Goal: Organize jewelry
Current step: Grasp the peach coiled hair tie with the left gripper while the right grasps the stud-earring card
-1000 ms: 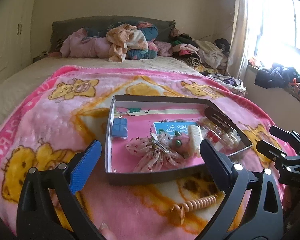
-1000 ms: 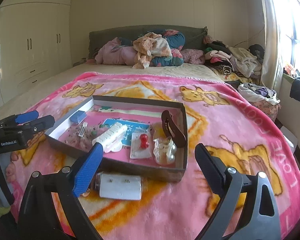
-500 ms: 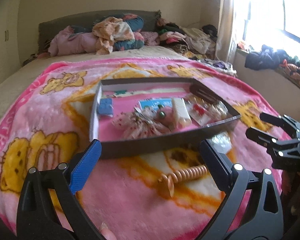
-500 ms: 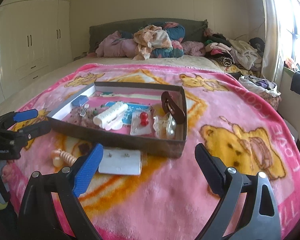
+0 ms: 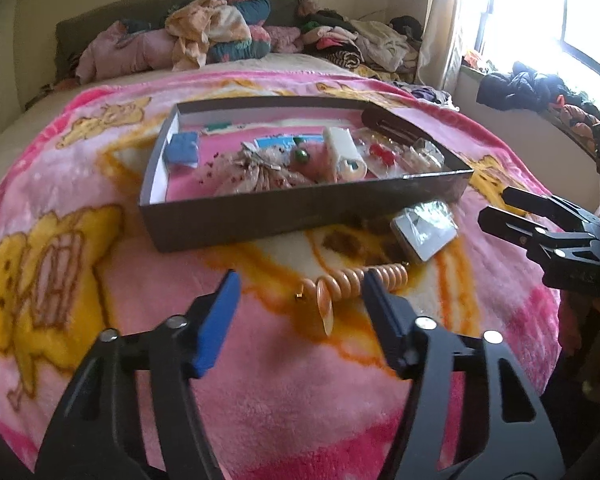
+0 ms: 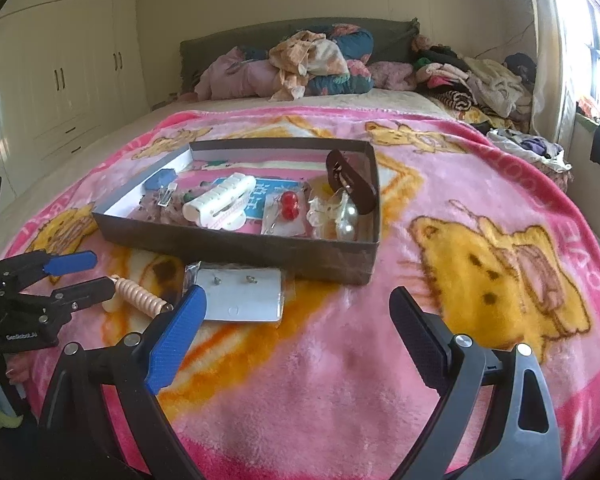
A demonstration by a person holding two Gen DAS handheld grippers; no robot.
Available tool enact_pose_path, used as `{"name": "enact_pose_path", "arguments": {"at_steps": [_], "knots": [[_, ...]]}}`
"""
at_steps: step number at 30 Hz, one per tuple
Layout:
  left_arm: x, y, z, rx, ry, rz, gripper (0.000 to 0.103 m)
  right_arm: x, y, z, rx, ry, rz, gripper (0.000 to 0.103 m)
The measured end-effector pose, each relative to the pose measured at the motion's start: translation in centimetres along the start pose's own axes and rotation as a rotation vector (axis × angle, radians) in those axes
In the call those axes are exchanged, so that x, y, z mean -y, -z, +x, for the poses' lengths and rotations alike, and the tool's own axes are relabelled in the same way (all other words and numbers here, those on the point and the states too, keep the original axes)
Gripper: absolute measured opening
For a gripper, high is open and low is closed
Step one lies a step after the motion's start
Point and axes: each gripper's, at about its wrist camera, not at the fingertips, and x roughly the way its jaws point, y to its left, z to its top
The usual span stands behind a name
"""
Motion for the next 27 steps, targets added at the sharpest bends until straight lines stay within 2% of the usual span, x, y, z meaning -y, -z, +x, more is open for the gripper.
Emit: {"name": "enact_pose_path", "arguments": {"at_steps": [8, 10, 11, 20, 21, 23, 27], "knots": [[0.1, 0.5, 1.0, -0.042, 0.041, -0.017, 0.025, -0.5, -0.2, 2.0, -0.053, -0.049, 0.027, 0.09], [0.3, 0.5, 1.0, -0.044, 0.046, -0.01, 0.011, -1.0, -0.4, 2.4, -0.06, -0.058, 0.024, 0.09], [0.5, 0.6, 1.1, -0.048, 0.027, 0.002, 0.01, -1.2, -0.5, 2.7, -0.07, -0.065, 0.02, 0.09], [-1.0, 0.2, 0.1, -0.031, 0.017, -0.025, 0.007, -3.4, -0.7, 5.2, -0.138, -0.072, -0.031, 0.089], [-1.1, 0.1, 0.1, -0.029, 0.015, -0.029, 0.007, -3.6, -0.5, 5.4, -0.145, -0.076, -0.036, 0.086], [-1.4, 0.0, -0.1, -0.024, 0.011, -0.036, 0.007, -4.0, -0.4, 5.8, -0.16, -0.057, -0.054, 0.068], [-1.7, -0.4, -0.6, -0.007, 0.009, -0.043, 0.007, -3.6, -0.4, 5.4, -0.148, -0.075, -0.039, 0.063]]}}
